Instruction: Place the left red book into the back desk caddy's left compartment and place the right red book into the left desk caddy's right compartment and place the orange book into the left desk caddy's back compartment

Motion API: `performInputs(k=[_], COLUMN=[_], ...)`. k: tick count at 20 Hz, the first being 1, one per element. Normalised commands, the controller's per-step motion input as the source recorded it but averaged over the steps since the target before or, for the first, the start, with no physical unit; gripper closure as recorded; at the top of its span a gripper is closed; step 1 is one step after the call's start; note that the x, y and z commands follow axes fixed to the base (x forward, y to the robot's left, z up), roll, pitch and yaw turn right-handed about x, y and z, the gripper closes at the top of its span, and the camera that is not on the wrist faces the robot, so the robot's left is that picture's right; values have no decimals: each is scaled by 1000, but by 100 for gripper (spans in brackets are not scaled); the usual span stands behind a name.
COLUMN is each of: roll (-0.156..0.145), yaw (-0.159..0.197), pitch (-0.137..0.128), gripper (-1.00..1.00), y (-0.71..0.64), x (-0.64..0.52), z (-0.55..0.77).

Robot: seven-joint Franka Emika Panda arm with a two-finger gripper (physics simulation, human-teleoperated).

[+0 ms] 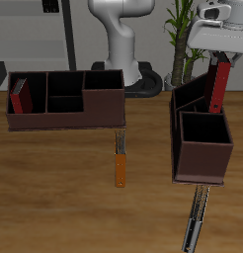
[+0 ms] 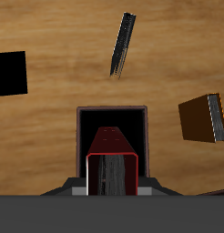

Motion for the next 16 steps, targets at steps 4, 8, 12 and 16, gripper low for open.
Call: performInputs(k=[4,8,12,16], roll=[13,8,-2,-26], yaw=[9,0,-9,-26], pitch=[0,-17,-17,65], gripper=[100,100,100,100], y=[110,-15,-112,-85], x=[62,87,165,217], z=[-121,-145,-104,-376])
